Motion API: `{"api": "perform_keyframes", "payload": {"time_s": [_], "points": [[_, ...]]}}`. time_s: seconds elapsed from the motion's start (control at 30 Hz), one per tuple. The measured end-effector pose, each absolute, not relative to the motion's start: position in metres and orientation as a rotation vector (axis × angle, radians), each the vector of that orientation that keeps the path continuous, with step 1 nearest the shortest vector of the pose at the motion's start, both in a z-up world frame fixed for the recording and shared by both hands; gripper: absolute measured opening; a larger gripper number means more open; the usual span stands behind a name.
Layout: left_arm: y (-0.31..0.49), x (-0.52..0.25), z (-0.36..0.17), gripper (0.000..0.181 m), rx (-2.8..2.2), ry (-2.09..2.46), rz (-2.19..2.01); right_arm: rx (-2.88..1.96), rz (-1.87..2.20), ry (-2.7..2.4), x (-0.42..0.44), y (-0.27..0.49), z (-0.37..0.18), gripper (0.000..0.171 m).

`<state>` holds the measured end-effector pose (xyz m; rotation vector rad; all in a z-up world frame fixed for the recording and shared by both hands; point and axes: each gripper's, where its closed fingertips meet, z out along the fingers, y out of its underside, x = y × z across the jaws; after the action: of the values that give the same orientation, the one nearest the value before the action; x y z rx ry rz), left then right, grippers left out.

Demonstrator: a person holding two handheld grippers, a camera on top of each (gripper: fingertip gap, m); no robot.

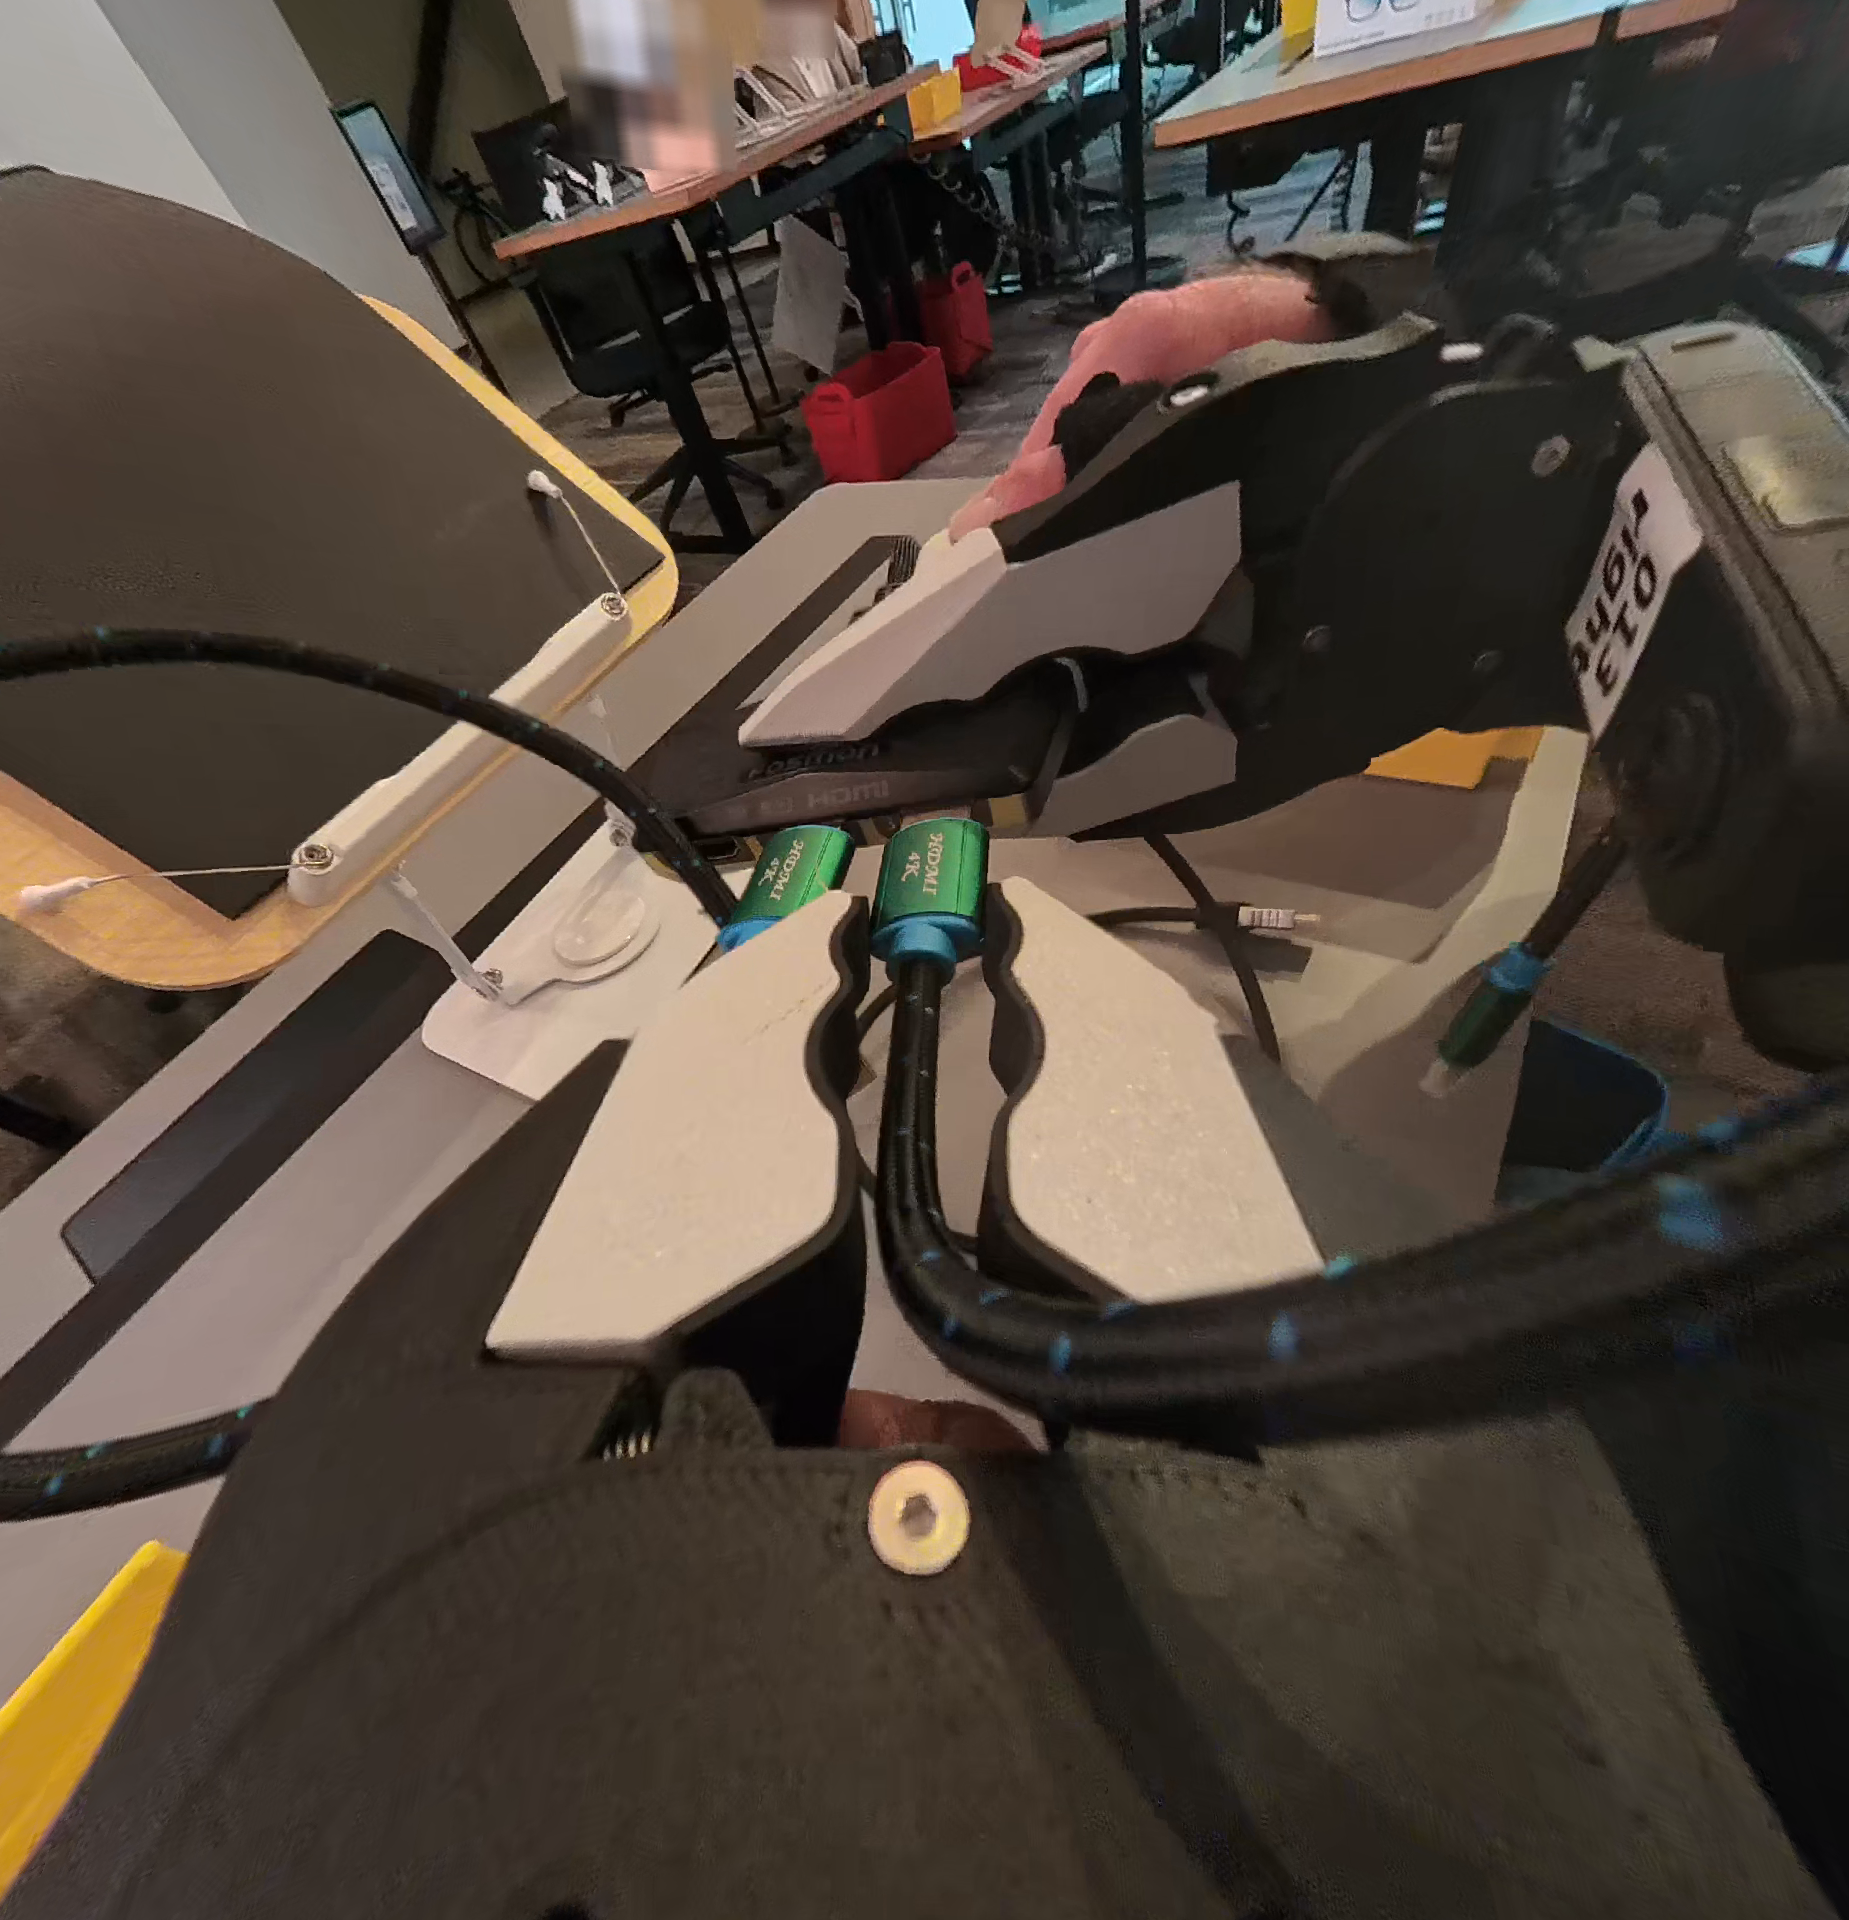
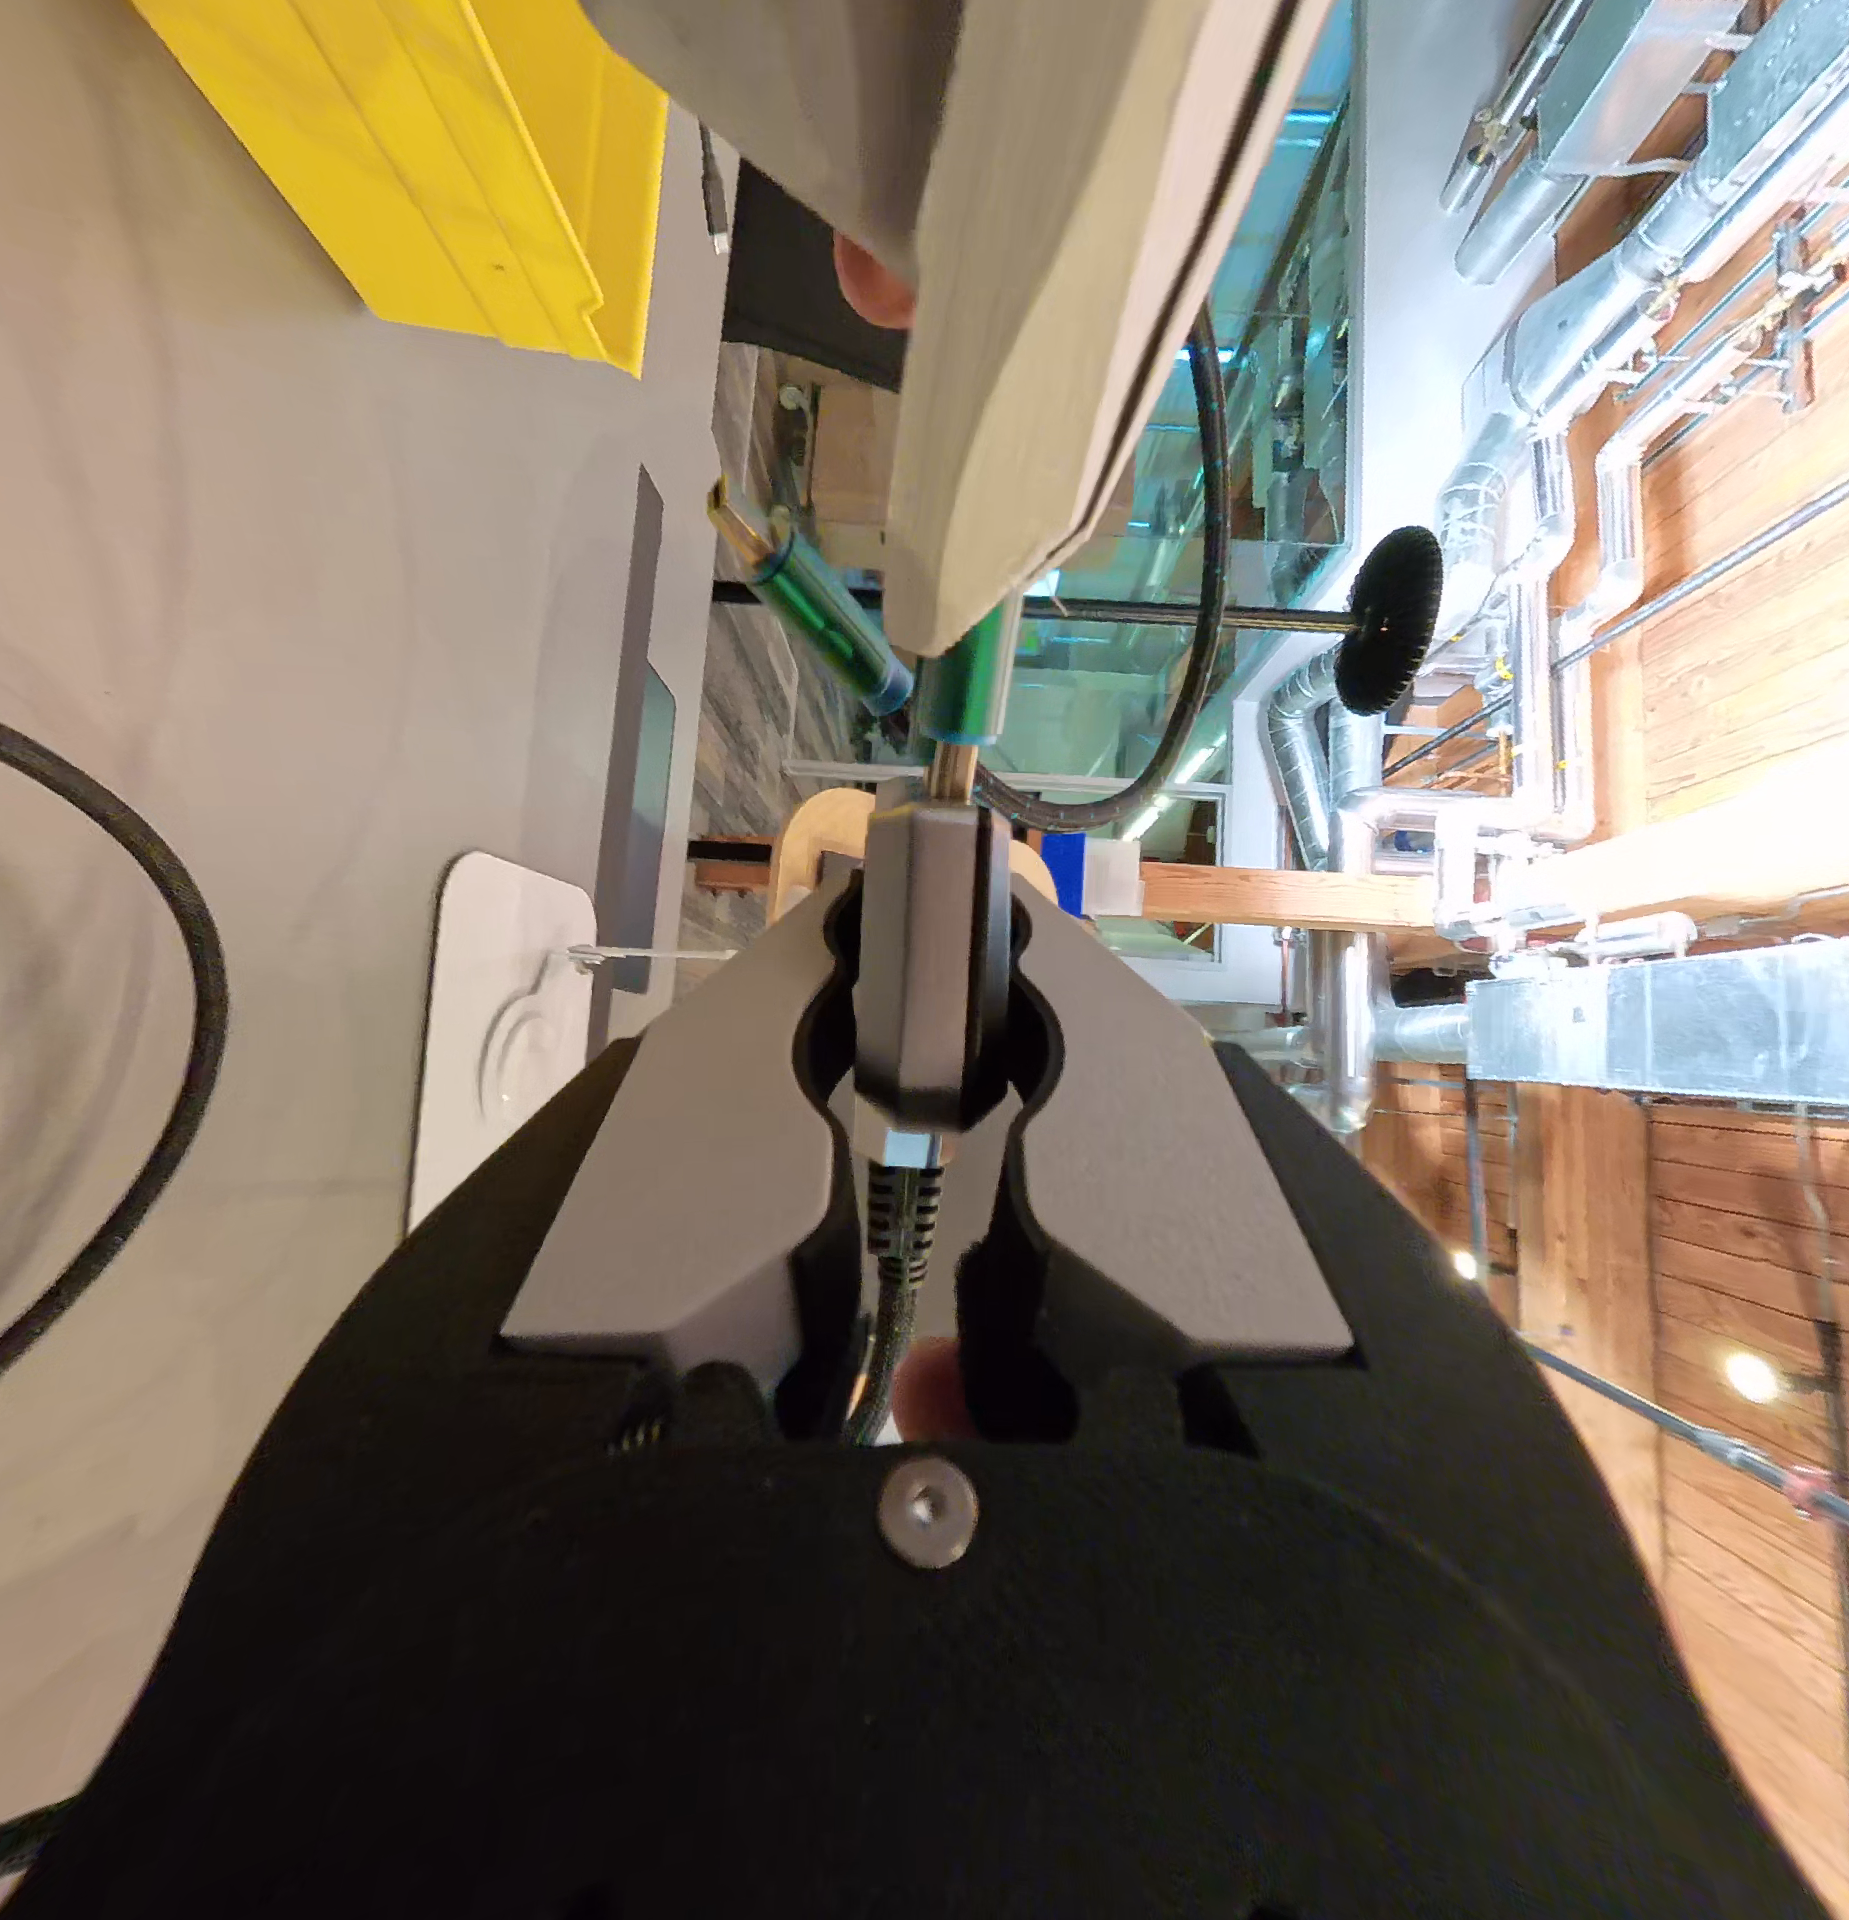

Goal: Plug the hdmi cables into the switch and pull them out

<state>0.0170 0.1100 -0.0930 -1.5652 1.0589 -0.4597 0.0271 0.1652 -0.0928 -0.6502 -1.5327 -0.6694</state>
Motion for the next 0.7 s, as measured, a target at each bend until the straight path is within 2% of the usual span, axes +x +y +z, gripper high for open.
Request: {"api": "perform_keyframes", "payload": {"time_s": [0.7], "points": [[0.1090,0.0178,-0.0931,0.019,-1.514,1.086,-0.420,-0.678,-0.730,-1.521,0.0245,0.1655,-0.0905,0.018]]}}
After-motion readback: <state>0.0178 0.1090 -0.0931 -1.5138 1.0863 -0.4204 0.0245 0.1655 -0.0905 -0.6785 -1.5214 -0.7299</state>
